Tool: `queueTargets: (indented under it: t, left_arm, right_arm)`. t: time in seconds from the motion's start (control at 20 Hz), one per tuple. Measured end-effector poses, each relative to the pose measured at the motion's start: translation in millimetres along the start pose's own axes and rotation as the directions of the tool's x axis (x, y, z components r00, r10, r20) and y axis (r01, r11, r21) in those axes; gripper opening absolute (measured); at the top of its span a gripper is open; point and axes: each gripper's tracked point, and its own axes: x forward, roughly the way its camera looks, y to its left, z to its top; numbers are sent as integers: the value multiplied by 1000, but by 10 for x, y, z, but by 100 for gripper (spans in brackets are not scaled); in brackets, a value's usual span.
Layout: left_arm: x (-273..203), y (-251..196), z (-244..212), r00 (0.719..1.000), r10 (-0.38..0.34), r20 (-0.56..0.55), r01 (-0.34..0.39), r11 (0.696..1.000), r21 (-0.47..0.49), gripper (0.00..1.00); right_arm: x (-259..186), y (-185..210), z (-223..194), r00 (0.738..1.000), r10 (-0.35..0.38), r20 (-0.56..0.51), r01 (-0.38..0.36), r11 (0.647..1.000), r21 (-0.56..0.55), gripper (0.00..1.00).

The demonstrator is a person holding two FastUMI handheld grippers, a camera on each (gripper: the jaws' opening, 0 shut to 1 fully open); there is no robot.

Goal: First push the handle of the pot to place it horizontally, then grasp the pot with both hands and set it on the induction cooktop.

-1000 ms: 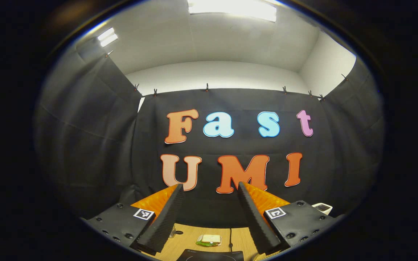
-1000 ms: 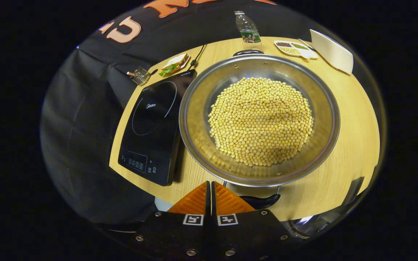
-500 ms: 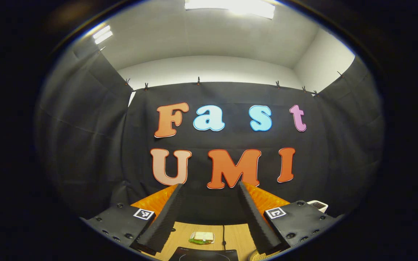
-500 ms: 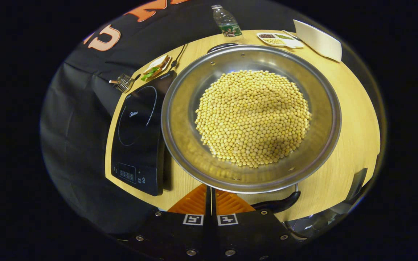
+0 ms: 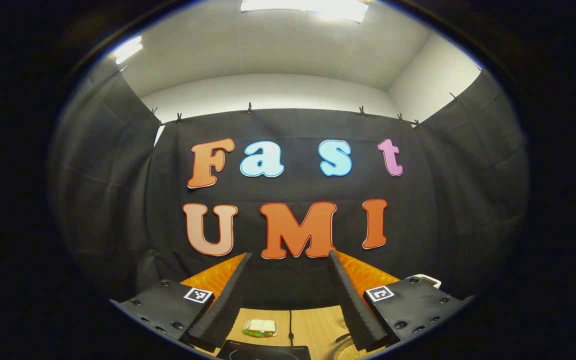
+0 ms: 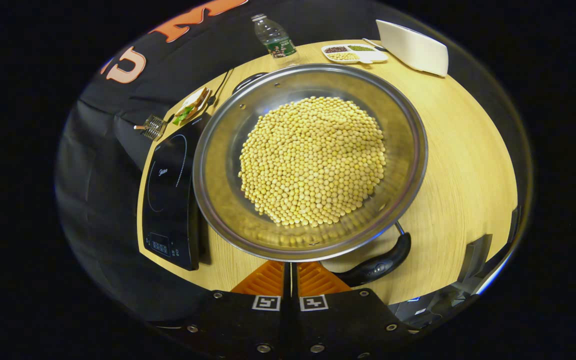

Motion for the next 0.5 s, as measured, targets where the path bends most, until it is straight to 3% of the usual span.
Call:
queueTargets:
  t: [0.5]
  left_arm:
    - [72, -482, -182, 997, 39, -67, -38, 999, 24, 95]
  right_arm:
    - [-46, -398, 181, 1000, 1, 17, 0, 1000, -29, 0]
